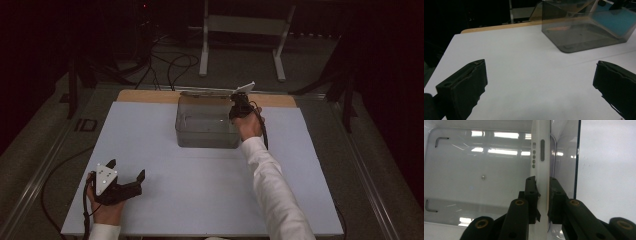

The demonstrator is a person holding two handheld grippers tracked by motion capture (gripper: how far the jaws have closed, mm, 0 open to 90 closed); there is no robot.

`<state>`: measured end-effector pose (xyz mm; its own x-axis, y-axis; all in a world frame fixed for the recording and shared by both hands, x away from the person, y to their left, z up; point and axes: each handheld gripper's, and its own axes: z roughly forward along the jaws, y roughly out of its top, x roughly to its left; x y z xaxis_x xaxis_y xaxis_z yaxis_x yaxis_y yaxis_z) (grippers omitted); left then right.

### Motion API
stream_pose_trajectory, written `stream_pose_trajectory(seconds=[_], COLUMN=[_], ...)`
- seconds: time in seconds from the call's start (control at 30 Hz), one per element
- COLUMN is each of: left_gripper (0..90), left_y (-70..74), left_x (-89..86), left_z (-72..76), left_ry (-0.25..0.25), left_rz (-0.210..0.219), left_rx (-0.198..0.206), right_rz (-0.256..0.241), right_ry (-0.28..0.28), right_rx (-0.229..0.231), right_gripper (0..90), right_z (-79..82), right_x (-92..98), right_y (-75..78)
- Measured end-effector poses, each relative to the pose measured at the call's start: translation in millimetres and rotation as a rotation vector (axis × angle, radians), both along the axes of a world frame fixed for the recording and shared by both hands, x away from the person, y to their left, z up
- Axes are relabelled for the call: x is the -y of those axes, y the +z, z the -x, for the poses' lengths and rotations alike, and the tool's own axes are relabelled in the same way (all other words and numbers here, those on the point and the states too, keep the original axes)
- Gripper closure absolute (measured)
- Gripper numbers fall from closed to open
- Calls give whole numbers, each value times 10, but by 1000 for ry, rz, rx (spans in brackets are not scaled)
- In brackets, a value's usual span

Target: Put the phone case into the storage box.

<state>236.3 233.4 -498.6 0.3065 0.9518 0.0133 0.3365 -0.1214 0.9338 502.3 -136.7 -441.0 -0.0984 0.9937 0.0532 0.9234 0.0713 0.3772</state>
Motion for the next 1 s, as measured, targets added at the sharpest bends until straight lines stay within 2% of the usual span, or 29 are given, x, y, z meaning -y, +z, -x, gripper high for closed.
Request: stream_pose_trajectory(seconds=[0.33,1.0], left_gripper=[2,3], left_y=[-2,-2], left_x=[5,5], left_z=[-2,-8], left_ry=[0,-2], left_rz=[0,1], left_rx=[-1,-1], right_rz=[-9,12], right_ry=[-13,-47], right_rx=[3,5], right_gripper=[805,801], right_z=[7,10], right_x=[-10,-57], right_y=[-7,-51])
